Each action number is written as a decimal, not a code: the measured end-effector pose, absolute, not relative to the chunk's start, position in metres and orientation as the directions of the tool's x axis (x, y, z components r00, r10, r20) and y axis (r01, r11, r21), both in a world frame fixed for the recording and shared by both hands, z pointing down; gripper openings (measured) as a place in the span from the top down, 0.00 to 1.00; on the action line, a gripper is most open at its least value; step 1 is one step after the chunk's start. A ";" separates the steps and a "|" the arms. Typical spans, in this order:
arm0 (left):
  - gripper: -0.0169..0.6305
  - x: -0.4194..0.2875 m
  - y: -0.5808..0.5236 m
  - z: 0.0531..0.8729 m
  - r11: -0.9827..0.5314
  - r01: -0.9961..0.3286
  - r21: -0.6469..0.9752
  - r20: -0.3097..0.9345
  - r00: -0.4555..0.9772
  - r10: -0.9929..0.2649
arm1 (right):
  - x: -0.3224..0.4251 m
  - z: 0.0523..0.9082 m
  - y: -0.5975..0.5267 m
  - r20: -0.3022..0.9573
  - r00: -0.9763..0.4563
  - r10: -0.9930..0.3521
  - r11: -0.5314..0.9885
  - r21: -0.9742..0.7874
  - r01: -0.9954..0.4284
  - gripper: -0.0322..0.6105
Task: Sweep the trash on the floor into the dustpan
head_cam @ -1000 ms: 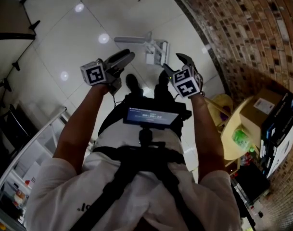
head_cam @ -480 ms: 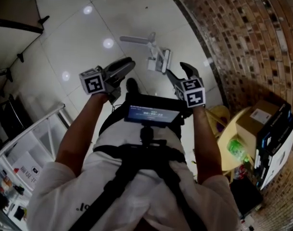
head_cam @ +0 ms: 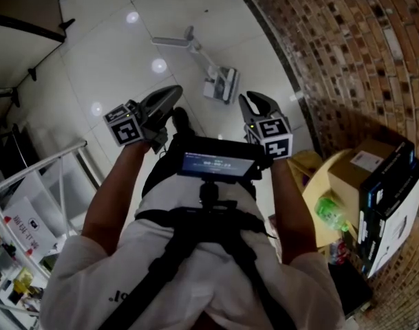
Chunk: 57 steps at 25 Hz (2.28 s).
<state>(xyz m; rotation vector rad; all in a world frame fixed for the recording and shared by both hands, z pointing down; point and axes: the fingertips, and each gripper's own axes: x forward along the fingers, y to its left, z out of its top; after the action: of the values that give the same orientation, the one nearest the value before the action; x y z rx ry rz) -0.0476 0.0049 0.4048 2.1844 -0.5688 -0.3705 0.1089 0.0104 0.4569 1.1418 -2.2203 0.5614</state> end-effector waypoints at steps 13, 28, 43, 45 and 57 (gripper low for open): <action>0.97 0.025 0.099 0.387 -0.554 -0.363 0.749 -0.035 0.814 -0.580 | 0.186 0.437 0.086 0.582 -0.476 -0.660 0.555 -0.050 -0.830 0.95; 0.97 0.044 0.140 0.347 -0.615 -0.356 0.703 -0.027 0.852 -0.523 | 0.207 0.396 0.114 0.530 -0.436 -0.727 0.457 -0.101 -0.884 0.95; 0.97 -0.017 0.163 0.320 -0.639 -0.309 0.704 -0.052 0.875 -0.481 | 0.146 0.372 0.148 0.553 -0.394 -0.734 0.427 -0.075 -0.901 0.95; 0.97 -0.022 0.168 0.321 -0.634 -0.304 0.712 -0.049 0.878 -0.476 | 0.140 0.369 0.154 0.554 -0.391 -0.735 0.429 -0.066 -0.901 0.95; 0.97 -0.035 0.184 0.308 -0.659 -0.276 0.699 -0.051 0.901 -0.430 | 0.121 0.337 0.169 0.504 -0.385 -0.773 0.410 -0.066 -0.910 0.95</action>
<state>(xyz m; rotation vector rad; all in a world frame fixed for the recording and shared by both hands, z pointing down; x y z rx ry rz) -0.0347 0.1842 0.3081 2.3281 -0.5022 -0.2739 0.1206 0.1692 0.3375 1.4415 -2.2753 0.4714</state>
